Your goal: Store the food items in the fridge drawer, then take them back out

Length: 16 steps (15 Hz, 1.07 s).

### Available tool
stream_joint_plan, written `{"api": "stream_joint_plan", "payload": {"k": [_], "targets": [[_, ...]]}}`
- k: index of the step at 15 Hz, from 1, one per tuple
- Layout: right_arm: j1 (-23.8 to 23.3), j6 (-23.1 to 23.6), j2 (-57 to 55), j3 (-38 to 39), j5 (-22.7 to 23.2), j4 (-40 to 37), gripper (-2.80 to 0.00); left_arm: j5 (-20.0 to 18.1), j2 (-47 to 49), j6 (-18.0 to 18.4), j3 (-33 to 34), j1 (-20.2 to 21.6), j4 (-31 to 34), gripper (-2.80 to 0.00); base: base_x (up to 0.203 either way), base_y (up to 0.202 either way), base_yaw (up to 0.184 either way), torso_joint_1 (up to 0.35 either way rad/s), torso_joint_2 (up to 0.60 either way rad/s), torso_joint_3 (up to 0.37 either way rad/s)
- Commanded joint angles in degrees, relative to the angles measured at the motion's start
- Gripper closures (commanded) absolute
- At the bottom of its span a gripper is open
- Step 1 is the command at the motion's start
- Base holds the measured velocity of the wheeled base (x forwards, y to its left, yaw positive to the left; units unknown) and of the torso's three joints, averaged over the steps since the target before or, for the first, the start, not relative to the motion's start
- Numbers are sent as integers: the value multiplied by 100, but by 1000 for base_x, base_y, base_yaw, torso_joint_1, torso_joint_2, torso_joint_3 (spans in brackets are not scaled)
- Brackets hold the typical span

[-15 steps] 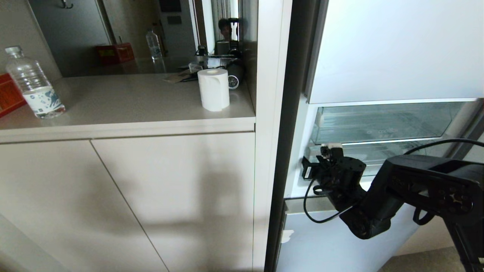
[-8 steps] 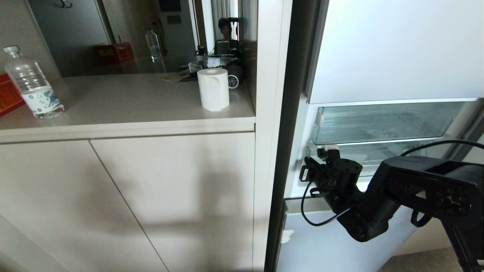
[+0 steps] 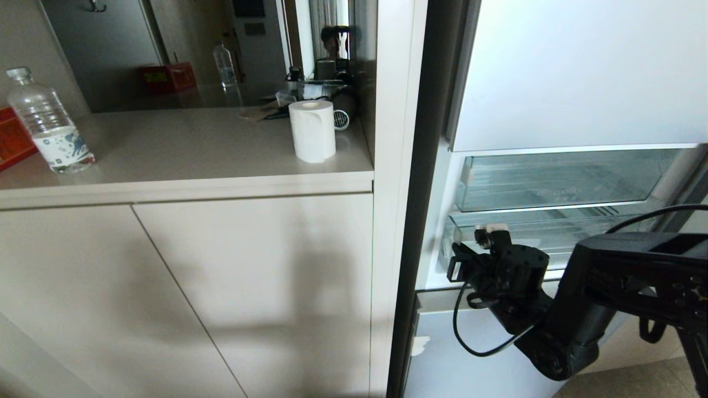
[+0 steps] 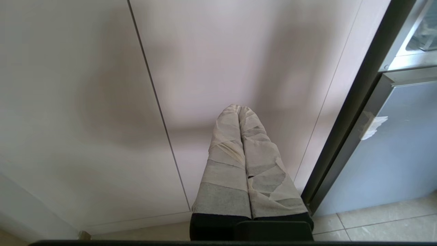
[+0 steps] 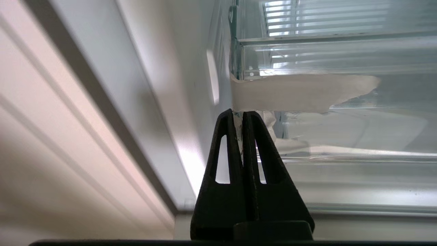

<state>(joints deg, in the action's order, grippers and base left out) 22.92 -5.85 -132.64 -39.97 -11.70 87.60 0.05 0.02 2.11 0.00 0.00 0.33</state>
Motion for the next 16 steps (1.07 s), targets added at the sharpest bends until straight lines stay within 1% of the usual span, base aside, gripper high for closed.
{"api": "stream_joint_plan", "payload": {"k": [1, 4, 7, 8, 11, 14, 16], "targets": [[55, -148, 614, 753, -17, 5, 0, 4, 6, 0, 0, 0, 2, 0, 0, 0, 0, 0, 0, 0], [116, -370, 1170, 1629, -8, 6, 0, -1, 6, 0, 0, 0, 2, 0, 0, 0, 0, 0, 0, 0], [303, -569, 1697, 2340, -7, 6, 0, 4, -2, 0, 0, 0, 2, 0, 0, 0, 0, 0, 0, 0], [346, -660, 1836, 2551, -15, 6, -280, -4, 6, 0, 0, 0, 2, 0, 0, 0, 0, 0, 0, 0], [370, -824, 2102, 2899, -22, 6, -280, 2, 6, 0, 0, 0, 2, 0, 0, 0, 0, 0, 0, 0], [376, -838, 2632, 3367, -18, 6, -280, 4, 6, 0, 0, 0, 2, 0, 0, 0, 0, 0, 0, 0], [377, -834, 3037, 3822, -11, 6, -280, 4, 6, 0, 0, 0, 2, 0, 0, 0, 0, 0, 0, 0]]}}
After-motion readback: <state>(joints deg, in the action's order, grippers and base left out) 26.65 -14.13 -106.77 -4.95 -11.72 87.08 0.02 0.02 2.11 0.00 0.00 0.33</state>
